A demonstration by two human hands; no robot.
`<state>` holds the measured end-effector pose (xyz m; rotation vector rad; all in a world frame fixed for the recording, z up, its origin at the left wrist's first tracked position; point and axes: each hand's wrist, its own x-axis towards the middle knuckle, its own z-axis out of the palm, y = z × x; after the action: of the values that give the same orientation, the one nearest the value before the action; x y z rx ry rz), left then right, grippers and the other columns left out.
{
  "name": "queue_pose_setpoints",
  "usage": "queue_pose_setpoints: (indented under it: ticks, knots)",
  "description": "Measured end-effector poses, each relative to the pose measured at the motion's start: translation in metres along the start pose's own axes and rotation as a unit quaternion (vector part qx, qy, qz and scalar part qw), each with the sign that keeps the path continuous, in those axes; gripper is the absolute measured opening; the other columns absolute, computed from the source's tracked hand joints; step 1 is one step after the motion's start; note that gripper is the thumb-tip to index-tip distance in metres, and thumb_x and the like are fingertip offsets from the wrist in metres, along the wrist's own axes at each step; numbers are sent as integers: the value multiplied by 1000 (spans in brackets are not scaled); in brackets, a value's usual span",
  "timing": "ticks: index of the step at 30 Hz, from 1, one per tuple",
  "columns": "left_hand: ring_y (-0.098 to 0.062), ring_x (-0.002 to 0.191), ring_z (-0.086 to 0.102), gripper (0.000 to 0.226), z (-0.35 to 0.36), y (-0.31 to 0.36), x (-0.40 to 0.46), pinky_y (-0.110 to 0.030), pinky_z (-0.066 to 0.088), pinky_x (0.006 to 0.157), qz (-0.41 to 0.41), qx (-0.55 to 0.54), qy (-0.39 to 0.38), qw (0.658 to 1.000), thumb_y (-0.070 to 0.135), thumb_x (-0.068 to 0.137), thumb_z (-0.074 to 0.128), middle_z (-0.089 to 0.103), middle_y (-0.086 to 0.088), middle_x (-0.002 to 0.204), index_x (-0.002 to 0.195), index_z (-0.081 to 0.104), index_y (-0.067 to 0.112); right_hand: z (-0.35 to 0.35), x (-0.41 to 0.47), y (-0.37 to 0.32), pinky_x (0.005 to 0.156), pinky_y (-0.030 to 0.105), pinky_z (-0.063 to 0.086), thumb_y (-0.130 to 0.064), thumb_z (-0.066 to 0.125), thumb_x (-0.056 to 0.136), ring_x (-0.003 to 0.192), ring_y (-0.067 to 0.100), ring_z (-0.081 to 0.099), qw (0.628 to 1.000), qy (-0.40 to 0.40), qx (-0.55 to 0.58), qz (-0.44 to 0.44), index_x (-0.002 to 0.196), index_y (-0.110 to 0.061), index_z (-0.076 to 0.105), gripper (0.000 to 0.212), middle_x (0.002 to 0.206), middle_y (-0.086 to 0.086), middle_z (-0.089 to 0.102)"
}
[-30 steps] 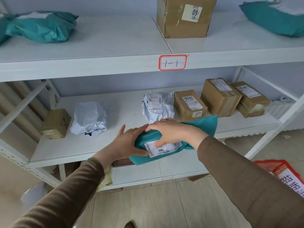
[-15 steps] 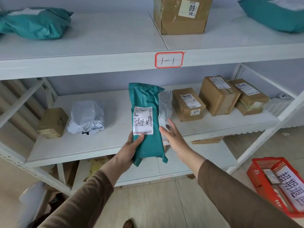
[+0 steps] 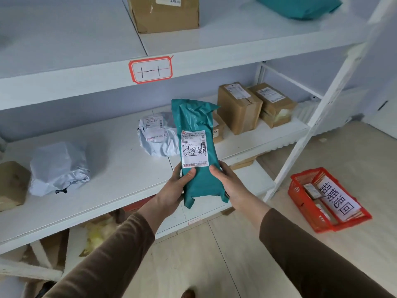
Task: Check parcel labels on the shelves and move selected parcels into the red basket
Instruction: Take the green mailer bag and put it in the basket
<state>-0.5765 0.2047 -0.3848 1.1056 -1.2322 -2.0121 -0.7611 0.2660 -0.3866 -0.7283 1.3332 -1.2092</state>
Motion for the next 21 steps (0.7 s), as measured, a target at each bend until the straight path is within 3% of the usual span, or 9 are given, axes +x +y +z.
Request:
queue_pose_setpoints:
  ticks: [6, 8, 10, 12, 14, 17, 21]
  knots:
    - [-23, 122, 66, 80, 64, 0, 46, -47, 54, 105, -39, 28, -69, 996, 42, 86, 75, 64, -1, 139, 154, 34, 33, -68, -13, -2, 99, 48, 58, -59, 76, 81, 115, 23, 71, 994, 107, 35, 16, 141, -30, 53, 70, 128, -2, 72]
    - [-23, 120, 66, 75, 90, -1, 61, -45, 56, 102, -55, 37, -97, 993, 38, 91, 73, 64, -1, 137, 154, 34, 32, -92, -21, -3, 95, 44, 61, -52, 74, 88, 111, 23, 73, 988, 148, 50, 23, 140, -27, 53, 62, 126, 0, 73]
    - [-24, 119, 66, 72, 117, -6, 76, -45, 57, 100, -71, 45, -120, 989, 36, 92, 73, 64, -2, 137, 153, 35, 30, -116, -32, -5, 74, 31, 63, -43, 70, 95, 101, 20, 75, 980, 185, 67, 35, 137, -25, 55, 48, 123, 2, 73]
    - [-25, 118, 67, 72, 145, -13, 90, -45, 57, 99, -85, 50, -144, 985, 33, 93, 73, 63, -2, 138, 154, 35, 29, -141, -43, -6, 53, 20, 55, -40, 67, 97, 83, 13, 74, 969, 227, 78, 49, 130, -28, 56, 36, 116, 2, 74]
    - [-25, 118, 68, 68, 175, -22, 102, -46, 58, 98, -95, 52, -171, 979, 31, 95, 71, 63, -1, 138, 153, 36, 29, -168, -54, -2, 47, 21, 48, -46, 69, 95, 72, 11, 70, 959, 263, 90, 56, 126, -33, 57, 36, 106, -1, 76]
    - [-26, 119, 67, 67, 224, -39, 116, -50, 55, 103, -110, 67, -194, 973, 30, 96, 71, 63, -2, 139, 153, 35, 29, -213, -66, 10, 53, 26, 39, -61, 71, 87, 74, 18, 62, 946, 301, 107, 66, 125, -42, 59, 44, 95, -4, 79]
    - [-26, 119, 67, 71, 300, -64, 139, -47, 57, 100, -126, 91, -217, 964, 33, 96, 71, 63, -1, 140, 155, 33, 30, -289, -83, 13, 76, 36, 50, -63, 78, 78, 95, 24, 69, 934, 327, 127, 60, 129, -42, 58, 59, 105, -4, 79]
